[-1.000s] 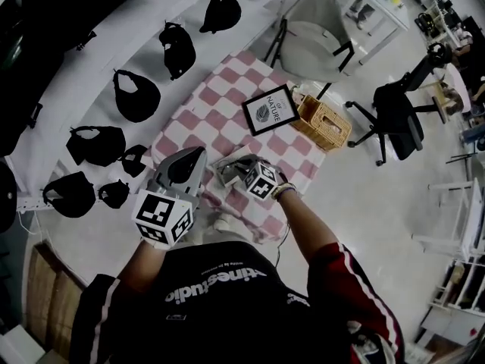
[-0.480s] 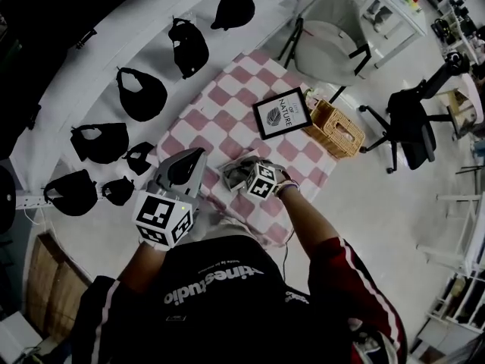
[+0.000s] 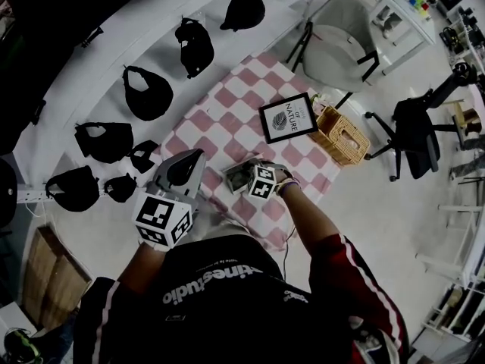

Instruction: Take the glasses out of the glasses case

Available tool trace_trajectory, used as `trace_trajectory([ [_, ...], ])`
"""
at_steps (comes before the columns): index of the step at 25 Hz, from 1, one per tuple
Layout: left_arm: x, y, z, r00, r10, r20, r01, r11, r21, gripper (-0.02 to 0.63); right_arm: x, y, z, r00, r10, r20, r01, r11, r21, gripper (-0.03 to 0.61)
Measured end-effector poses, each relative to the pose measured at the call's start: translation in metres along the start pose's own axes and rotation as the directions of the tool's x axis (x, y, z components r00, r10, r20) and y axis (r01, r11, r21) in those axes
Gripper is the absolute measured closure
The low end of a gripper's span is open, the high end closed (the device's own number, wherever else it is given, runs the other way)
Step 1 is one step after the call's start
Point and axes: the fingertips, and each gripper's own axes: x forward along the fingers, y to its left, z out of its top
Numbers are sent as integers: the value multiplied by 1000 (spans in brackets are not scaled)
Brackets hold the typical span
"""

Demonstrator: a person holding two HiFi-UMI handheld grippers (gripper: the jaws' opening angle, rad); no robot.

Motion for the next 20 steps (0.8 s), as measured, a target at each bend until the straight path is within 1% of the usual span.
trace_trajectory([
  [3,-1,-1,-1,1000,0,-2,0,1000,1,607,2,3,1,1000,-18,-18,17,996,-92,528],
  [5,-2,-1,-1,1000,1,-3,-1,1000,1,606,3,5,0,999,-23,-25,20,993,-120,533],
  [10,-7,0,-2,1000,9,-3,-9,1000,-16,606,3,7,0,1000,-9,-19,7,998,-69,541],
  [15,-11,0,-1,1000,14,-3,-14,1000,-23,607,0,7,-1,999,-7,-33,4,997,-77,560],
  [20,-15,-4,1,1000,8,-4,-8,1000,-20,607,-8,10,-1,1000,-9,-29,8,998,-57,565],
])
